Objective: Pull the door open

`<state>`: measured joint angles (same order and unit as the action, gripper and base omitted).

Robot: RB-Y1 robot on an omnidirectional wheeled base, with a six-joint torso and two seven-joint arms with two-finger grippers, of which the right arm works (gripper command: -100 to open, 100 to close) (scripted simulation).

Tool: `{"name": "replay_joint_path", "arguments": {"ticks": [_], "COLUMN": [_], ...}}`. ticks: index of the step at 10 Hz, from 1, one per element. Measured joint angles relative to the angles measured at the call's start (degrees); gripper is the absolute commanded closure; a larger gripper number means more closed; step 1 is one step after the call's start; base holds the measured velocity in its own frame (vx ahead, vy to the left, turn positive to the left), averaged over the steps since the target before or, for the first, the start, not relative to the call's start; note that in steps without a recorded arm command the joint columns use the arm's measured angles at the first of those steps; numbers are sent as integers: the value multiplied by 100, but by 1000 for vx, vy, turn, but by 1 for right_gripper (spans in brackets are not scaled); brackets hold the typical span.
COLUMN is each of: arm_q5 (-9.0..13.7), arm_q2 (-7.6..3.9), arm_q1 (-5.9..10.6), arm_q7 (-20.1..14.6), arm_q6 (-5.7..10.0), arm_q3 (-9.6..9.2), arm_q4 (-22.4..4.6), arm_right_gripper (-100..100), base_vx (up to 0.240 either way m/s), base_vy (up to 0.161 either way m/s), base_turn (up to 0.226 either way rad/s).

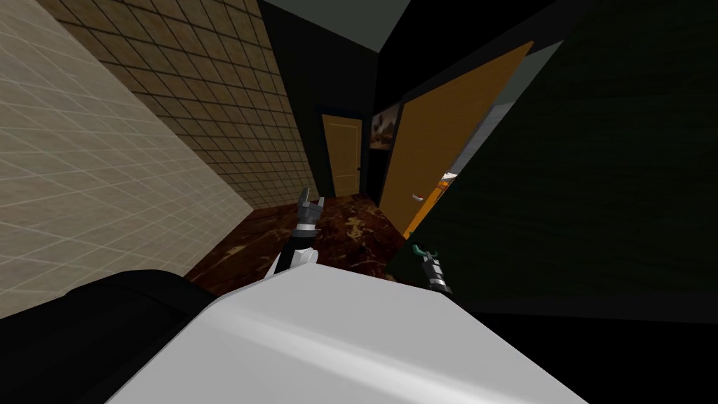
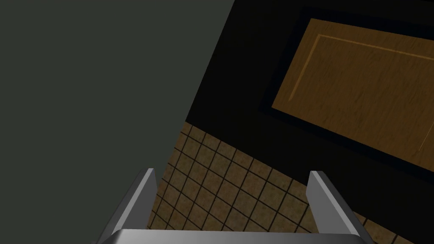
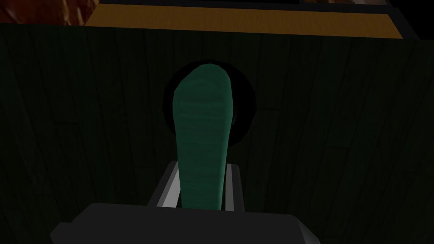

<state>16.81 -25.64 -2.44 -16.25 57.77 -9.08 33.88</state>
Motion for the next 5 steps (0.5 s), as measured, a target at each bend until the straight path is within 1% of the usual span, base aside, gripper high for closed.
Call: {"name": "replay_joint_path", "arguments": {"ticks": [1, 2, 3, 4, 5], "arm_q5": [64, 114, 158, 159, 146], "arm_q2": [12, 18, 41, 53, 9], "arm_q1": [99, 189, 260, 263, 190], "arm_q7": [47, 74, 106, 115, 74], "arm_q6": [-80, -116, -136, -148, -39], "arm_q3": [-39, -74, -109, -122, -169], "arm_q4": [-43, -110, -157, -166, -189], "arm_right_gripper": [100, 100, 100, 100, 100], "base_vx": [-182, -194, -88, -69, -93], "base_vy": [-34, -70, -38, -18, -26], "base_turn": [96, 83, 33, 81, 84]}}
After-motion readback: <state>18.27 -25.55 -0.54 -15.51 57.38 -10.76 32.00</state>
